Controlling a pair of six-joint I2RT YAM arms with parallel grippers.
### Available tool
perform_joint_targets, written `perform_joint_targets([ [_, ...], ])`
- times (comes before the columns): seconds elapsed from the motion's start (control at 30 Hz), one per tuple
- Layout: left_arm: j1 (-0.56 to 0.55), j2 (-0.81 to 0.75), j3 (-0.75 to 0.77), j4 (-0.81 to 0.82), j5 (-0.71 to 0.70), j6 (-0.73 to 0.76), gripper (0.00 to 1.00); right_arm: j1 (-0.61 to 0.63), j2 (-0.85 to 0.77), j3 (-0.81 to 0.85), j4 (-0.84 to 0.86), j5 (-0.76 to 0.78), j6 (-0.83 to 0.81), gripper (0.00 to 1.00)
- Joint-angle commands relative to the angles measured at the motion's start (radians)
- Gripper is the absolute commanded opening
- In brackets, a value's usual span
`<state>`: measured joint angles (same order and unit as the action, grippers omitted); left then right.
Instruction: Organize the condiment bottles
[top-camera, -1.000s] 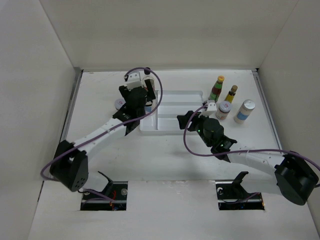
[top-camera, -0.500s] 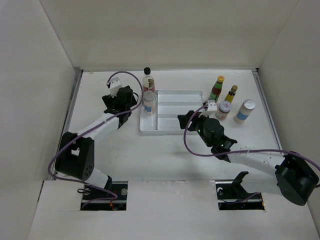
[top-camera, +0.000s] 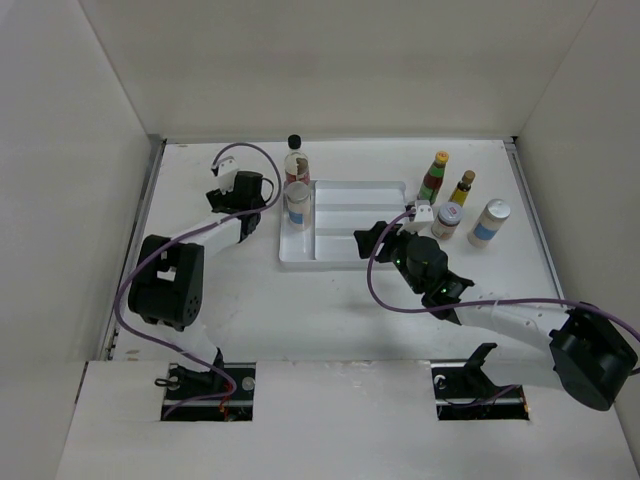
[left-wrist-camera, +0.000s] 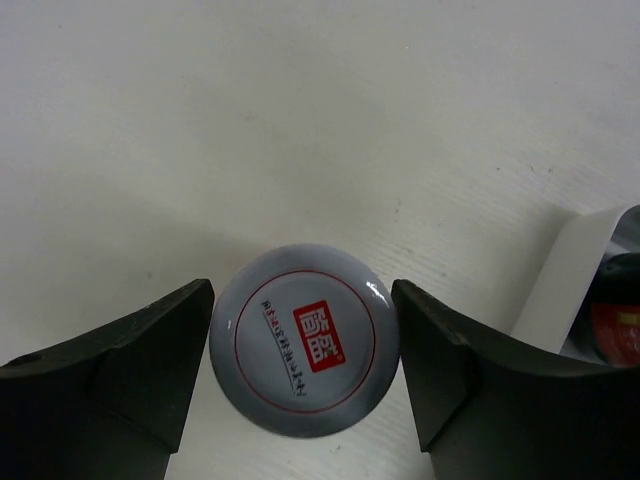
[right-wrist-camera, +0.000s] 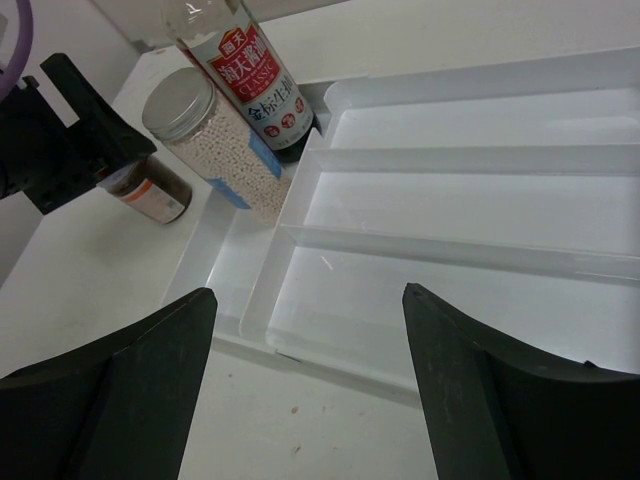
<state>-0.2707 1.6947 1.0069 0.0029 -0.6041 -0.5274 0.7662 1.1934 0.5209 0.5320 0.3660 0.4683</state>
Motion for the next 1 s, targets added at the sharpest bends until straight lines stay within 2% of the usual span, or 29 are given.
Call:
perform_joint_targets([
  [0.0,0.017,0.017,0.035,0.048,0.033,-0.016,0.63,-0.002,-0.005,0.011,0.052,-0.006,0.003,0.82],
  [0.1,0.023,-0.012,0.013,0.063,0.04,-0.019,0.42,-0.002,-0.006,0.007,0.059,-0.007,0.004,0.82],
  [0.17,0.014,-0.085,-0.029,0.08,0.029,-0.025,0.35,-0.002,-0.006,0.01,0.054,-0.007,0.003,0.82],
  [0.27,-0.018,-0.229,-0.111,0.112,-0.005,-0.034,0.33,-0.002,-0.014,0.005,0.059,-0.007,0.004,0.82],
  [0.43,-0.165,-0.475,-0.217,0.095,-0.085,0.003,0.32,-0.002,-0.034,-0.001,0.059,-0.004,0.004,0.82],
  [0.57,-0.282,-0.564,-0.231,0.04,-0.106,0.007,0.32,-0.006,-0.034,-0.005,0.062,0.001,0.007,0.81],
  [0.77,-0.448,-0.489,-0.196,0.06,-0.109,0.001,0.32,-0.011,-0.046,-0.012,0.063,0.01,0.01,0.81],
  [0.97,-0.486,-0.337,-0.159,0.141,-0.117,0.009,0.34,-0.02,-0.058,-0.019,0.063,0.013,0.015,0.81],
])
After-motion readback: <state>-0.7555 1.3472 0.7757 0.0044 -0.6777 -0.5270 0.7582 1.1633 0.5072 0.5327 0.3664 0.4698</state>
